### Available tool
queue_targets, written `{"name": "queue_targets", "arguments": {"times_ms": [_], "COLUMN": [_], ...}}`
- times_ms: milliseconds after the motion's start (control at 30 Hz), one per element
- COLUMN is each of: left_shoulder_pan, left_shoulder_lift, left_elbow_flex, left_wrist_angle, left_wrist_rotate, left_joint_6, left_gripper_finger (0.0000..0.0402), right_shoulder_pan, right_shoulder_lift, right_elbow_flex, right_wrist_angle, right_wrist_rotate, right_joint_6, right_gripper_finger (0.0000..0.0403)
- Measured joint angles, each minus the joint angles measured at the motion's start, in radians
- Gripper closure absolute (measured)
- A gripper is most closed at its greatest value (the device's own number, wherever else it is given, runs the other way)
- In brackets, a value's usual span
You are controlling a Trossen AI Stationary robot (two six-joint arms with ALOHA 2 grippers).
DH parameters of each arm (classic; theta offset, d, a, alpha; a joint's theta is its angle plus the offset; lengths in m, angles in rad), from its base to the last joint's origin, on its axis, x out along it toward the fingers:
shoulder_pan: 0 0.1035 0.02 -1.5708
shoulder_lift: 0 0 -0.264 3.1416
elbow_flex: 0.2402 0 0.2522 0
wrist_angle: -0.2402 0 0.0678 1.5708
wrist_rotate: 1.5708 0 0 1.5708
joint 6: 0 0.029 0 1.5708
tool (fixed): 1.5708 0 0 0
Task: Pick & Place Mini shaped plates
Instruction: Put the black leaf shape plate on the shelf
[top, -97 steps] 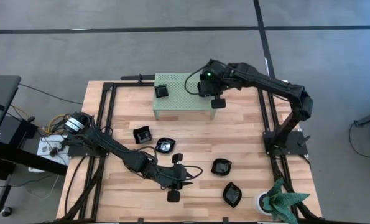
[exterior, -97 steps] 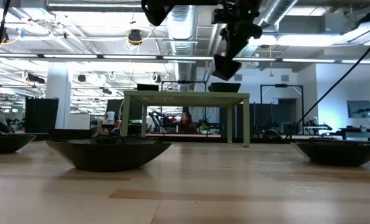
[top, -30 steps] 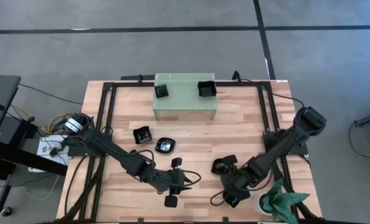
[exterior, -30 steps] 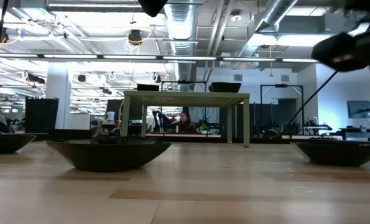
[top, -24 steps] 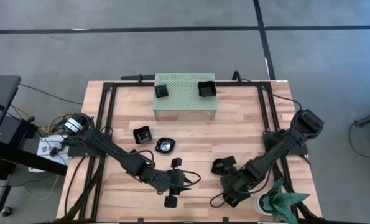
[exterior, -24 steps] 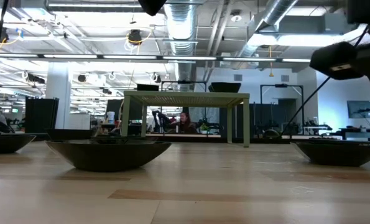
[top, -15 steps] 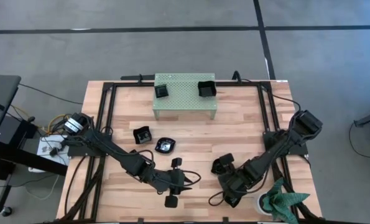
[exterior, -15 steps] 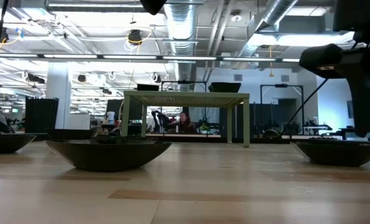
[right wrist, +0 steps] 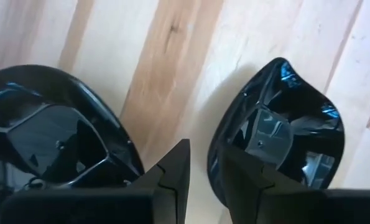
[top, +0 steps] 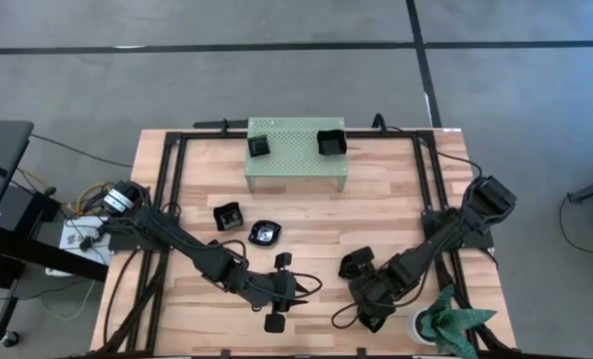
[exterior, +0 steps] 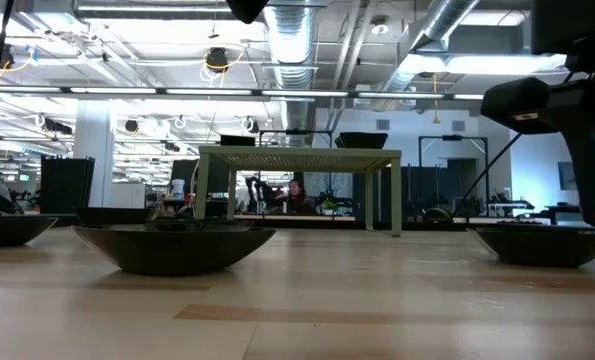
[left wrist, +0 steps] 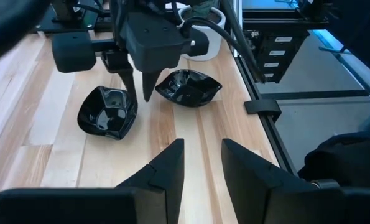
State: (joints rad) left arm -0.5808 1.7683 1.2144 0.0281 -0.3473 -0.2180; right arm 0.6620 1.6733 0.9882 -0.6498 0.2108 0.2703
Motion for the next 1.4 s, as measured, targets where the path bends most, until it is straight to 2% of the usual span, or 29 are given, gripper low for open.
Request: {"name": "queue_targets", "arguments": {"times_ms": [300, 1067, 1400], "left_shoulder_pan": [0.0, 0.0, -0.002], "left_shoulder_lift": [0.0, 0.0, 0.0], "left_elbow_flex": [0.0, 0.0, 0.0], "left_wrist_angle": [0.004, 0.018, 0.024], "left_wrist_rotate": [0.0, 0.0, 0.0], "left_joint_6": [0.0, 0.0, 0.0], "left_gripper_finger": [0.0293, 0.0293, 0.0293], "right_shoulder_pan": [-0.031, -0.031, -0.031], "right_shoulder_lift": [0.0, 0.002, 0.102], "right_elbow_flex": [-0.011, -0.011, -0.006], "right_wrist_angle": [0.0, 0.0, -0.006], "right_wrist_rotate": [-0.002, -0.028, -0.013], "right_joint_6": [0.016, 0.045, 0.044], "right_gripper_finger": [0.0326, 0.0326, 0.0326]}}
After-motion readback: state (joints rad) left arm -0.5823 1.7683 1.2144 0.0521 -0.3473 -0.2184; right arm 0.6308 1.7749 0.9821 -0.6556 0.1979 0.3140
